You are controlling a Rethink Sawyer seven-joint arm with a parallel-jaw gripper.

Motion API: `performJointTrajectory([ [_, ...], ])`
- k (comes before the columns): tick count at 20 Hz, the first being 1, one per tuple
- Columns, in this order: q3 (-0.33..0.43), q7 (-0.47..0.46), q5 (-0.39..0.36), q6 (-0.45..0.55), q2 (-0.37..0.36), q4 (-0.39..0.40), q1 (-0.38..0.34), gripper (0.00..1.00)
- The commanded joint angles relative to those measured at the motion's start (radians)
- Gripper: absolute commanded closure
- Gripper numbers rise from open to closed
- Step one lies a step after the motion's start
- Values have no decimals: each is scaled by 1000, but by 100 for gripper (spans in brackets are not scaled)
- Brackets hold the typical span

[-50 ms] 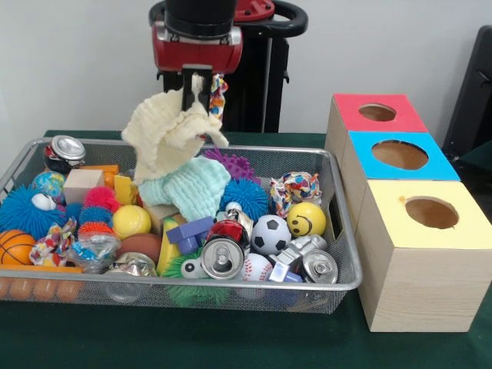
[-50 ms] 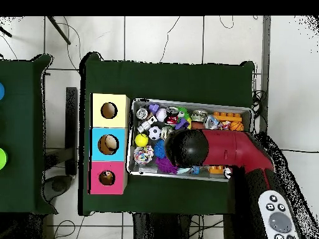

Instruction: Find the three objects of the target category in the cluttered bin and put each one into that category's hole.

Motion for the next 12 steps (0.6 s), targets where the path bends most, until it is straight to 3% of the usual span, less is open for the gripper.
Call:
performJointTrajectory([
  [1, -54, 177, 33, -21, -10, 119, 19, 100],
  [12, -86, 159, 50, -13, 13, 80, 54, 100],
])
